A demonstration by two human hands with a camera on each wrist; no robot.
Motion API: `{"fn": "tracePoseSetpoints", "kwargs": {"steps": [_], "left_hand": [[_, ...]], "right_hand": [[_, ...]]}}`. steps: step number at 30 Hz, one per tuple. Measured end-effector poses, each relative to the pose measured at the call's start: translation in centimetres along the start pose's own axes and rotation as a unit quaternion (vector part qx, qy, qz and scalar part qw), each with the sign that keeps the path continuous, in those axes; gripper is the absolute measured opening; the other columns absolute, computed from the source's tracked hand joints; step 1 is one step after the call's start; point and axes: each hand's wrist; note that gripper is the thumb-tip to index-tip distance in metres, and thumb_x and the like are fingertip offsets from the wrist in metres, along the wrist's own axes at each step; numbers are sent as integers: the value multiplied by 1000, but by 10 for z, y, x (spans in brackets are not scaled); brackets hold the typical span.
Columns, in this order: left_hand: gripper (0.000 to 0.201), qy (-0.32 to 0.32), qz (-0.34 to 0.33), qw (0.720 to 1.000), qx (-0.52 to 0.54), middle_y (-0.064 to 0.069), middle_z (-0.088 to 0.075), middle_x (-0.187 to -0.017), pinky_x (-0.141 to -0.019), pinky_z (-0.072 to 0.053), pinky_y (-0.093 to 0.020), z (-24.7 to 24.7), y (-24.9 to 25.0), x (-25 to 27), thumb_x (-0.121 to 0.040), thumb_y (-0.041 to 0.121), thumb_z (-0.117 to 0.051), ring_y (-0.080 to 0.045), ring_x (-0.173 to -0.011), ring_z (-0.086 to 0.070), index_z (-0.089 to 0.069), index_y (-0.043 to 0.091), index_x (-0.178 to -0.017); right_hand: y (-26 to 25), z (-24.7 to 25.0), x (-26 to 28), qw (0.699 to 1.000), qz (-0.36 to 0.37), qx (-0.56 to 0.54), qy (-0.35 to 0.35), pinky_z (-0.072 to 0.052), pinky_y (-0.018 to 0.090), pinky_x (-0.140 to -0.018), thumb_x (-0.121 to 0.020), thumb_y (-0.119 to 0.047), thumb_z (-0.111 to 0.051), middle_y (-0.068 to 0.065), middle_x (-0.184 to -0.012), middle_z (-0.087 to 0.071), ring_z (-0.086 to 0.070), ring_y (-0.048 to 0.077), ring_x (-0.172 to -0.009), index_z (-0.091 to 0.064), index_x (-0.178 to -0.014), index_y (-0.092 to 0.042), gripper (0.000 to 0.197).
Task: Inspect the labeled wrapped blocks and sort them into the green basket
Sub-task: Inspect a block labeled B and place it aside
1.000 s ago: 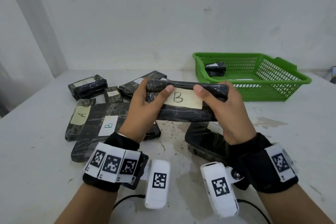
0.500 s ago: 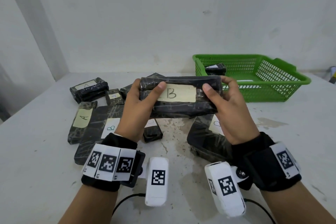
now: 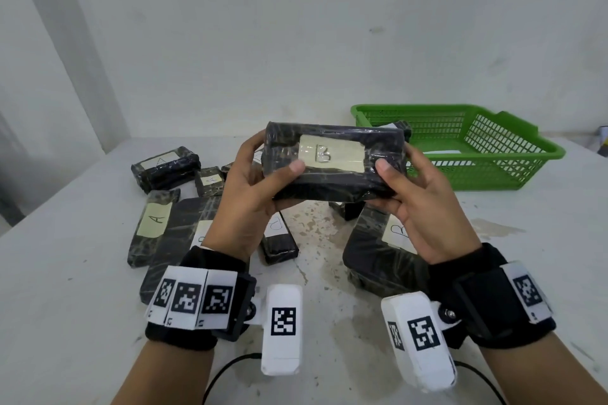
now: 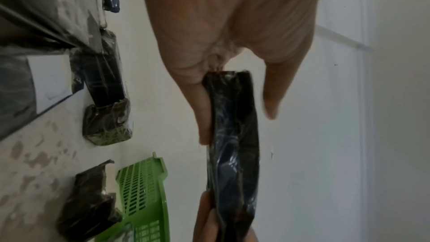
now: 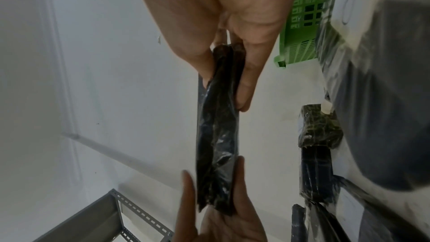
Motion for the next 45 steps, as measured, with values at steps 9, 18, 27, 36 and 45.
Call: {"fn": "tracePoseSetpoints", "kwargs": {"steps": [9, 18, 27, 36, 45], "left_hand": [[85, -1, 16, 1000, 26, -22, -59, -130, -73, -60, -36, 2, -2, -2, -72, 14, -80, -26, -100, -71, -38, 18, -145], [74, 7, -17, 999, -41, -17, -67, -119, -73, -59, -33, -3, -10, 1, -75, 4, -78, -30, -102, -70, -40, 21, -136], [67, 19, -39, 996, -82, -8, -67, -117, -72, -60, -31, -8, -9, 5, -77, 0, -76, -19, -98, -72, -42, 24, -129], [78, -5, -4, 998, -62, -5, -66, -121, -71, -59, -30, -8, -8, 7, -72, 10, -83, -20, -99, -72, -40, 24, -135], [65, -3, -5, 999, -40, -9, -65, -120, -70, -60, -35, -7, -8, 5, -76, 17, -79, -22, -99, -72, -41, 23, -129]], "right_hand": [[1, 1, 0, 999, 17, 20, -34, -59, 28, -74, -83, -14, -63, 9, -123, -68, -68, 21, -108, -45, -144, -12, 63], [3, -1, 4, 996, 42, 70, -41, -54, 43, -95, -76, -21, -73, 3, -124, -68, -66, 22, -113, -45, -141, -14, 71], [4, -2, 6, 993, 48, 92, -53, -48, 48, -104, -75, -24, -75, 3, -124, -68, -64, 21, -116, -51, -136, -18, 65], [9, -2, 8, 986, 78, 136, -46, -51, 37, -97, -68, -18, -82, -1, -124, -68, -65, 18, -116, -50, -135, -19, 74], [10, 0, 5, 993, 58, 86, -58, -40, 53, -110, -87, -26, -67, 0, -140, -58, -54, 20, -130, -37, -147, -24, 67]]}}
Point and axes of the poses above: each hand's wrist, its own x-axis away from the middle knuckle, its own z-axis out of the back of the hand, y = z × x
